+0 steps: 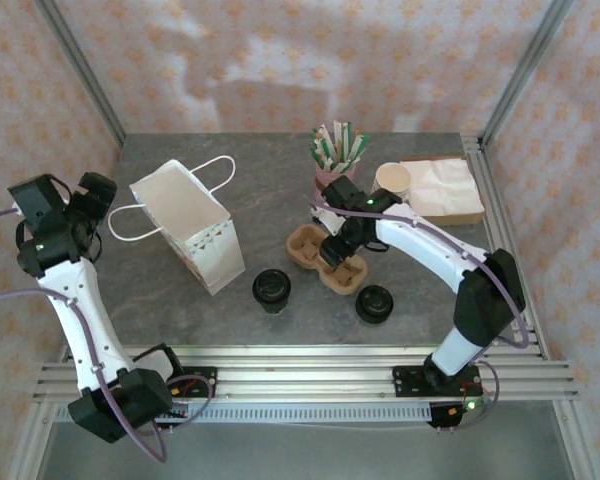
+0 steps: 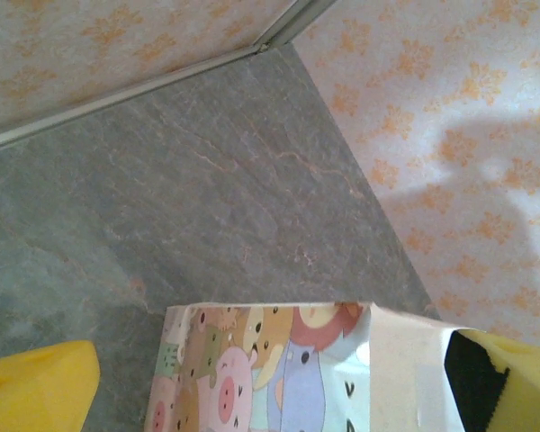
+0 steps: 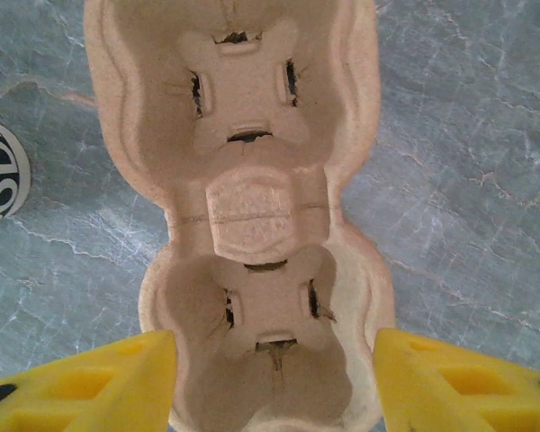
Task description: Pack the takeout coffee
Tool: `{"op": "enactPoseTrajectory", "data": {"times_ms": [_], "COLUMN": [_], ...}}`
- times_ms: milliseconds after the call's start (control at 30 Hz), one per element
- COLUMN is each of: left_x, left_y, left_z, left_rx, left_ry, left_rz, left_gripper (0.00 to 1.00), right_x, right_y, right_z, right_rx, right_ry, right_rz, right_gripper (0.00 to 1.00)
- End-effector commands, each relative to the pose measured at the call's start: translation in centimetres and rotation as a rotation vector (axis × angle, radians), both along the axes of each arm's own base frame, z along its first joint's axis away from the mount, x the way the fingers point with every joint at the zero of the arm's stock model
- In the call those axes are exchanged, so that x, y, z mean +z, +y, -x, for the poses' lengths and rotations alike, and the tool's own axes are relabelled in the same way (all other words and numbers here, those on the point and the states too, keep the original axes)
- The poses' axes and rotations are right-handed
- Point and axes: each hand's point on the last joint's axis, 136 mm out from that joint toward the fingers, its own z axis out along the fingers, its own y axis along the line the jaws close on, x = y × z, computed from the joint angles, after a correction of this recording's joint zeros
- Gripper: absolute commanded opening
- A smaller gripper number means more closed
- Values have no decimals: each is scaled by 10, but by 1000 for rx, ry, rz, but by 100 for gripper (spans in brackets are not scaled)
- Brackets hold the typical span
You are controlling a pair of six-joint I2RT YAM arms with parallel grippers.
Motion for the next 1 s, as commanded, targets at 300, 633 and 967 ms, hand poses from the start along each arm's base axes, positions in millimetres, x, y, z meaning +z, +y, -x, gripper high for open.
{"op": "enactPoseTrajectory", "data": {"times_ms": [300, 633, 967], "left_x": [41, 84, 50], "left_y": [1, -68, -96], "left_z": [-59, -99, -103], "left_rx": [-335, -672, -894], "left_ry": [30, -44, 211], "left_rz": [-292, -553, -785], "left_gripper": [80, 84, 85], "right_x": [7, -17, -25], "right_y": [15, 18, 27], "right_z": [-6, -7, -15], "right_rx": [160, 169, 193], "right_ry": [-18, 27, 23], "right_rz": [-4, 27, 44], "right_gripper": [61, 55, 56]}}
